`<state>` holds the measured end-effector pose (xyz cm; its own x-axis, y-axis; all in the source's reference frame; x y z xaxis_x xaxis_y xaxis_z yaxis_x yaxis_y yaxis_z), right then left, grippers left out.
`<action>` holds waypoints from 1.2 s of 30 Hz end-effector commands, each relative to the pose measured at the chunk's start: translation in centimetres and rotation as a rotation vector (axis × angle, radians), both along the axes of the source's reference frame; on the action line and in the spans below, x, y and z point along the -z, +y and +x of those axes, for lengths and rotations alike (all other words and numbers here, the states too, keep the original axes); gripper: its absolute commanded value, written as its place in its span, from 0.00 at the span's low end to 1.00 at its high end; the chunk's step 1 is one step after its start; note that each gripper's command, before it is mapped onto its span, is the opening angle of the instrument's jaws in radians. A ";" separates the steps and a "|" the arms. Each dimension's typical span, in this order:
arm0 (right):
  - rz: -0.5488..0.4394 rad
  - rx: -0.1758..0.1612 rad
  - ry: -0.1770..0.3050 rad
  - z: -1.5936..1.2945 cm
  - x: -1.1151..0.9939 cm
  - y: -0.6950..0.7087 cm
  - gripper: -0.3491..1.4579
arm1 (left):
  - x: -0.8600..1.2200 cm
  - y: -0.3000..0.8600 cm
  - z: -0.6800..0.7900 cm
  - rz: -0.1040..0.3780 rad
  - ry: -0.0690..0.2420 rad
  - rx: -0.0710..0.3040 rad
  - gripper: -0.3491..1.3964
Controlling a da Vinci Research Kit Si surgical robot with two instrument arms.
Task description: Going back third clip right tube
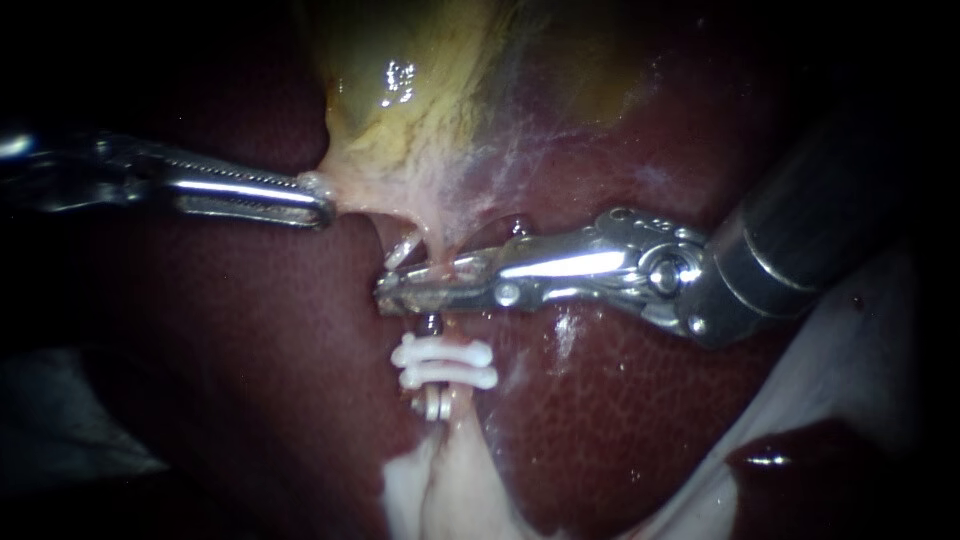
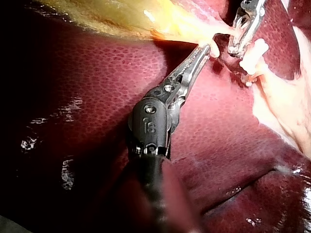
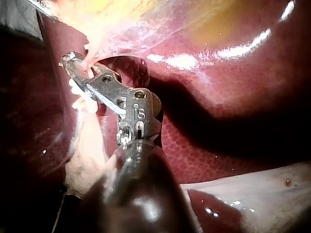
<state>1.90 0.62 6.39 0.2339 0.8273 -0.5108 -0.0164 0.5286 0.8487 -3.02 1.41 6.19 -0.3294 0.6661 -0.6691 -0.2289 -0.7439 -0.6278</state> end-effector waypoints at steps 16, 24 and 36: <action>-0.106 0.009 0.018 -0.07 -0.57 -0.03 0.45 | 0.00 -0.01 0.00 -0.001 0.000 -0.001 0.00; -0.080 -0.001 0.008 -0.17 -0.70 0.00 0.45 | -0.01 -0.01 0.00 -0.001 0.000 -0.001 0.00; -0.015 0.042 0.067 -0.16 -0.69 -0.12 0.47 | -0.01 -0.01 0.00 -0.001 0.000 -0.001 0.00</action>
